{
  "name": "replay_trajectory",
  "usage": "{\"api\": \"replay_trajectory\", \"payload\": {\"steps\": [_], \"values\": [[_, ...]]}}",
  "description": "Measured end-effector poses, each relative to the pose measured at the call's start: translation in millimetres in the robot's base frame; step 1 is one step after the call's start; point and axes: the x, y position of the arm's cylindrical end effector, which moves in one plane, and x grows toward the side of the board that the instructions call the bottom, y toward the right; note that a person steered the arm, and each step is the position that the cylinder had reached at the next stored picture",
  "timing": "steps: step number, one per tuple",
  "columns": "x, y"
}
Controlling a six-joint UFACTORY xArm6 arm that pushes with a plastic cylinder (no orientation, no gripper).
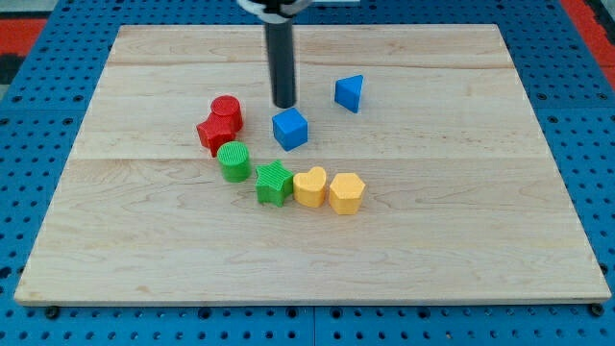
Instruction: Move the blue triangle to the top right side
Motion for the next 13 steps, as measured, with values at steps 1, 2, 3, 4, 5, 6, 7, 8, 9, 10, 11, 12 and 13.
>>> {"api": "replay_trajectory", "payload": {"steps": [1, 2, 3, 4, 5, 6, 7, 8, 9, 10, 11, 12, 13], "values": [[-19.4, 27.4], [-25.8, 67.4], [-17.1, 43.0], [-4.1, 39.1], [4.1, 51.0], [0.0, 94.9], [-35.8, 128.1], [-56.6, 163.4], [-46.2, 169.1], [-31.2, 170.9], [-55.1, 172.3], [-103.9, 172.3], [-117.0, 172.3]]}}
